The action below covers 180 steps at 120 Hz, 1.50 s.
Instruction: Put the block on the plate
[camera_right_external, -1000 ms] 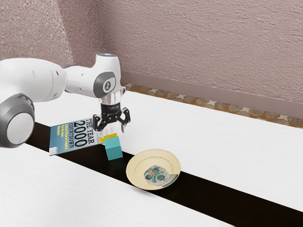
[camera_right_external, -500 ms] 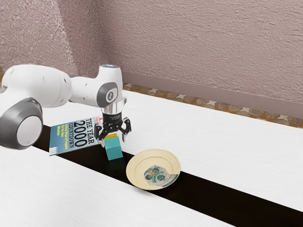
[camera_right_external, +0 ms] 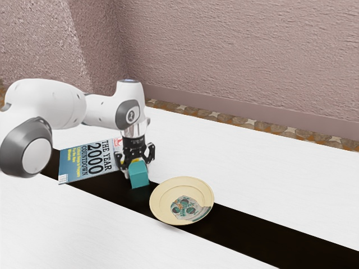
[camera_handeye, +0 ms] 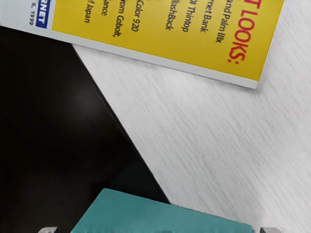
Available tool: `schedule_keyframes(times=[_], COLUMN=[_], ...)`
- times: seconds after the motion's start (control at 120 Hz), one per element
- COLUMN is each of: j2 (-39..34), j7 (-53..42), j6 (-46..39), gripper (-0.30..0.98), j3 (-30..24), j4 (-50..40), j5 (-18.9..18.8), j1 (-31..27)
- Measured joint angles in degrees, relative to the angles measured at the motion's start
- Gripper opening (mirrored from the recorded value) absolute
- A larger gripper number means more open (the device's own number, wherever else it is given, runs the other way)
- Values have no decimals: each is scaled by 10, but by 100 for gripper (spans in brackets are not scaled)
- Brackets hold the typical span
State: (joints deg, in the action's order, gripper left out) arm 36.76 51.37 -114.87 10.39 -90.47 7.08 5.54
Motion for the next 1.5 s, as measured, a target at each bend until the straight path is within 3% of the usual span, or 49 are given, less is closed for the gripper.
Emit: schedule_keyframes(times=[0.183,0.442,0.825,1.175,1.5], j2=[-21,-72,-156,-157,-151], j7=[-3,-9,-14,-15,-14], j6=[2,21,44,49,55], gripper=[37,36,41,40,41], j3=[0,0,-23,-23,-23], j4=[-1,-2,-66,-68,-104], j5=[1,1,-3,-5,-5], j1=[0,5,73,153,182])
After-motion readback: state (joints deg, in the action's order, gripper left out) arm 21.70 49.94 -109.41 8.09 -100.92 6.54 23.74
